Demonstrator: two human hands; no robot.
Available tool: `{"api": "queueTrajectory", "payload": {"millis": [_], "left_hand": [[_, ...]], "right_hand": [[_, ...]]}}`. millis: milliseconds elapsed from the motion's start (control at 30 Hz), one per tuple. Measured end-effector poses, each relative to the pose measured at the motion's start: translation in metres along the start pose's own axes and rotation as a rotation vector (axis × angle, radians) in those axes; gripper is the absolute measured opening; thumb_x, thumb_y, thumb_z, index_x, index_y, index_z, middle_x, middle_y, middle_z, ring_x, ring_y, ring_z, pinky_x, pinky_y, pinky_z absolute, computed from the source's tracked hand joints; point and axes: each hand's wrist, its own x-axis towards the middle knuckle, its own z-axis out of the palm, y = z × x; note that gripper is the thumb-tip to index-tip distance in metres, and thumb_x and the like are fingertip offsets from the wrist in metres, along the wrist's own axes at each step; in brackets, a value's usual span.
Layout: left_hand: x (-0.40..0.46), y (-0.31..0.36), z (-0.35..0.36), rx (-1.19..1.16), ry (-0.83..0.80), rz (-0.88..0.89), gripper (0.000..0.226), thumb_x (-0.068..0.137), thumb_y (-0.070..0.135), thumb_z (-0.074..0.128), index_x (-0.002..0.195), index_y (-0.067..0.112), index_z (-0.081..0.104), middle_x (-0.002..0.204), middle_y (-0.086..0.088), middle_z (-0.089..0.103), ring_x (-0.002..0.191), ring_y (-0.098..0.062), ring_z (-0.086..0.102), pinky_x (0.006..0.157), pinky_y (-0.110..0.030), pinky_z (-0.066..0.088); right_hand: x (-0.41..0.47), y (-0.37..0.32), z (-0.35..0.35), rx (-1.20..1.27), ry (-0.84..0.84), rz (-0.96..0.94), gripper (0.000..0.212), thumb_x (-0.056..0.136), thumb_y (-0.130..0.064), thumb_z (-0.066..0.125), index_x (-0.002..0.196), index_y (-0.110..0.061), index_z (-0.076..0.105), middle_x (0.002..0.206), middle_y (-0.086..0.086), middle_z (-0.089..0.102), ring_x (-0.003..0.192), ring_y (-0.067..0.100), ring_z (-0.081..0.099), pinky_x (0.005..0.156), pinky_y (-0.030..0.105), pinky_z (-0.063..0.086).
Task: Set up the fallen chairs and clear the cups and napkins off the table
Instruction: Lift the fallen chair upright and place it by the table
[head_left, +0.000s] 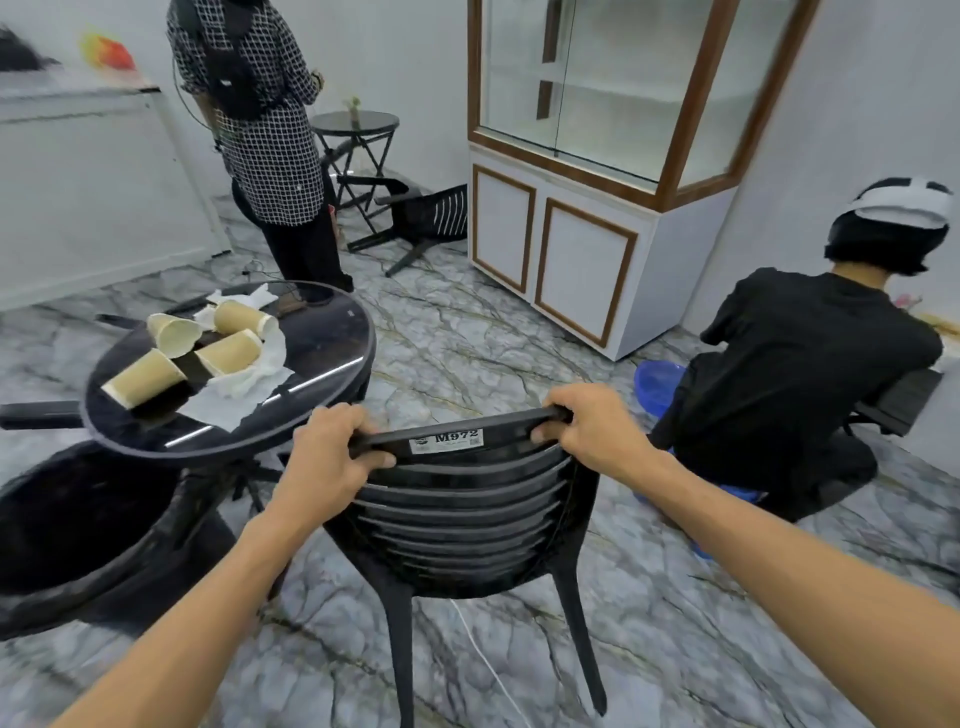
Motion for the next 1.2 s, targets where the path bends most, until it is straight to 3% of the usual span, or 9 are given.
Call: {"api": "queueTrajectory", "payload": {"millis": [167,267,367,467,567,700,800,1033,1200], "left_hand": [[-0.024,-0.018,-0.053,0.077,0.091,-0.038,0.035,0.064,0.022,0.091,0.073,0.024,0.057,0.076,0.013,0.057,0.080,-0.021,0.051,0.074,-0.043,0.043],[-0.044,-0.025,-0.075,0.088,0.159,-0.055,0.039,0.063,0.018,0.092,0.073,0.024,0.055,0.074,0.016,0.053,0.079,-0.020,0.049,0.075,-0.042,0.041],[-0.061,-0.032,-0.091,0.138,0.206,-0.093,0.035,0.063,0.016,0.092,0.074,0.016,0.059,0.074,0.009,0.056,0.079,-0.022,0.047,0.076,-0.046,0.041],[-0.079,-0.046,-0.104,0.187,0.242,-0.145,0.037,0.062,0.016,0.092,0.073,0.016,0.057,0.073,0.007,0.056,0.076,-0.023,0.047,0.075,-0.048,0.042],[-0.099,-0.062,-0.109,0.224,0.269,-0.191,0.044,0.063,0.018,0.092,0.073,0.026,0.050,0.073,0.013,0.053,0.074,-0.019,0.044,0.073,-0.048,0.042],[-0.123,-0.085,-0.106,0.276,0.287,-0.244,0.044,0.060,0.018,0.094,0.073,0.021,0.052,0.071,0.016,0.048,0.071,-0.018,0.042,0.068,-0.042,0.039],[-0.140,-0.099,-0.097,0.285,0.292,-0.252,0.044,0.058,0.018,0.095,0.073,0.017,0.055,0.071,0.019,0.045,0.069,-0.016,0.040,0.066,-0.038,0.036],[-0.134,-0.087,-0.057,0.315,0.344,-0.288,0.039,0.061,0.023,0.092,0.075,0.017,0.057,0.075,0.018,0.043,0.076,-0.012,0.036,0.070,-0.034,0.023],[-0.127,-0.073,-0.030,0.279,0.332,-0.252,0.043,0.065,0.023,0.091,0.079,0.025,0.050,0.079,0.017,0.044,0.078,-0.011,0.038,0.073,-0.034,0.023]], "right_hand": [[0.027,-0.046,0.013,0.039,-0.024,-0.113,0.032,0.077,-0.025,0.083,0.070,-0.005,0.059,0.065,0.011,0.059,0.063,0.022,0.053,0.056,0.038,0.041],[0.039,-0.069,0.029,0.062,-0.039,-0.179,0.034,0.076,-0.024,0.083,0.065,-0.010,0.054,0.061,0.001,0.053,0.062,0.016,0.049,0.055,0.034,0.037],[0.048,-0.089,0.046,0.084,-0.040,-0.244,0.036,0.073,-0.021,0.085,0.063,-0.019,0.051,0.058,-0.011,0.046,0.059,0.005,0.044,0.053,0.019,0.030],[0.058,-0.105,0.071,0.110,-0.063,-0.294,0.031,0.073,-0.022,0.085,0.065,-0.013,0.057,0.059,-0.010,0.047,0.058,0.009,0.043,0.054,0.016,0.031],[0.072,-0.119,0.097,0.132,-0.083,-0.343,0.031,0.071,-0.022,0.085,0.066,-0.011,0.057,0.060,-0.007,0.051,0.062,0.014,0.049,0.056,0.027,0.035],[0.077,-0.134,0.129,0.169,-0.120,-0.378,0.029,0.070,-0.018,0.085,0.067,-0.006,0.059,0.064,0.005,0.059,0.064,0.018,0.052,0.059,0.031,0.038],[0.067,-0.132,0.156,0.185,-0.151,-0.394,0.031,0.072,-0.020,0.084,0.066,-0.009,0.056,0.063,0.000,0.055,0.064,0.014,0.048,0.058,0.027,0.034],[0.071,-0.092,0.159,0.133,-0.176,-0.371,0.027,0.073,-0.018,0.085,0.070,-0.012,0.058,0.066,0.000,0.057,0.069,0.020,0.052,0.060,0.035,0.040],[0.068,-0.064,0.148,0.111,-0.160,-0.414,0.026,0.077,-0.016,0.083,0.068,-0.014,0.058,0.063,-0.001,0.056,0.066,0.017,0.051,0.059,0.023,0.035]]}}
